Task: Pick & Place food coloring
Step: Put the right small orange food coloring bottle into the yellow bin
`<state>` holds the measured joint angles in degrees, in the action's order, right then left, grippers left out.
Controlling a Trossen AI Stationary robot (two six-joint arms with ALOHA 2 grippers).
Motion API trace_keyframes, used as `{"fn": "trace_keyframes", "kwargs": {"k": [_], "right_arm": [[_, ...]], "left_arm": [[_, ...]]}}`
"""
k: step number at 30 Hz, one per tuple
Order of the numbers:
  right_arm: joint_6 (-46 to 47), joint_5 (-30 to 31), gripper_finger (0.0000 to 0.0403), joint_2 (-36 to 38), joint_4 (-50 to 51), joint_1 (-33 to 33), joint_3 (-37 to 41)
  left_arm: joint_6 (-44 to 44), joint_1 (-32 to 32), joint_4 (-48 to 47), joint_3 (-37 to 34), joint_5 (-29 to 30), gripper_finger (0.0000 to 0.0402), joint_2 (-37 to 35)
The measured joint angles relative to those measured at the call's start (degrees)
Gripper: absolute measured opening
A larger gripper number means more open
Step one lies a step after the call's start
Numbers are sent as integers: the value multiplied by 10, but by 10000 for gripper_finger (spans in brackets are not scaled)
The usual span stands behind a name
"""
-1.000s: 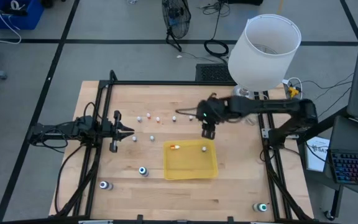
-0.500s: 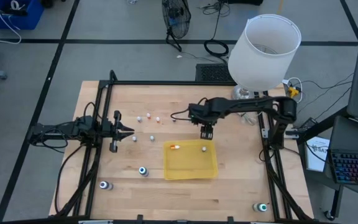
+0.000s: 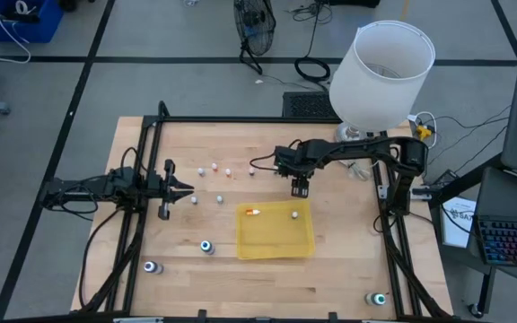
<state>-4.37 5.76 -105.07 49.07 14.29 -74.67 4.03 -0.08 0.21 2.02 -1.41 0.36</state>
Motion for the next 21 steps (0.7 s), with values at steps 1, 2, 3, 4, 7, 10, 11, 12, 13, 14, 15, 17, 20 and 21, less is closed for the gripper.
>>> {"fn": "trace_keyframes", "kwargs": {"k": [1, 2, 3, 4, 7, 10, 11, 12, 13, 14, 15, 17, 20, 21], "right_arm": [[1, 0, 201, 0, -3, 1, 4], [1, 0, 201, 0, -6, 3, 8], [1, -1, 200, 1, -9, 4, 12], [1, -1, 200, 1, -13, 4, 16], [2, -15, 200, 0, -25, 4, 27], [2, -30, 201, 0, -40, 4, 36], [2, -31, 200, 0, -45, 4, 39], [2, -31, 200, 0, -50, 4, 41], [1, -31, 199, 0, -54, 4, 42], [1, -31, 198, 0, -56, 4, 43], [1, -31, 197, 0, -57, 4, 43], [0, -31, 197, 0, -59, 4, 43], [0, -31, 197, 0, -69, 4, 43], [0, -31, 197, 0, -72, 4, 43]], "left_arm": [[0, 0, 0, 0, 0, 51, 0], [0, 0, 0, 0, 0, 51, 0], [0, 0, 0, 0, 0, 51, 0], [0, 0, 0, 0, 0, 51, 0], [0, 0, 0, 0, 0, 51, 0], [0, 0, 0, 0, 0, 51, 0], [0, 0, 0, 0, 0, 51, 0], [0, 0, 0, 0, 0, 51, 0], [0, 0, 0, 0, 0, 51, 0], [0, 0, 0, 0, 0, 51, 0], [0, 0, 0, 0, 0, 51, 0], [0, 0, 0, 0, 0, 51, 0], [0, 0, 0, 0, 0, 51, 0], [0, 0, 0, 0, 0, 51, 0]]}}
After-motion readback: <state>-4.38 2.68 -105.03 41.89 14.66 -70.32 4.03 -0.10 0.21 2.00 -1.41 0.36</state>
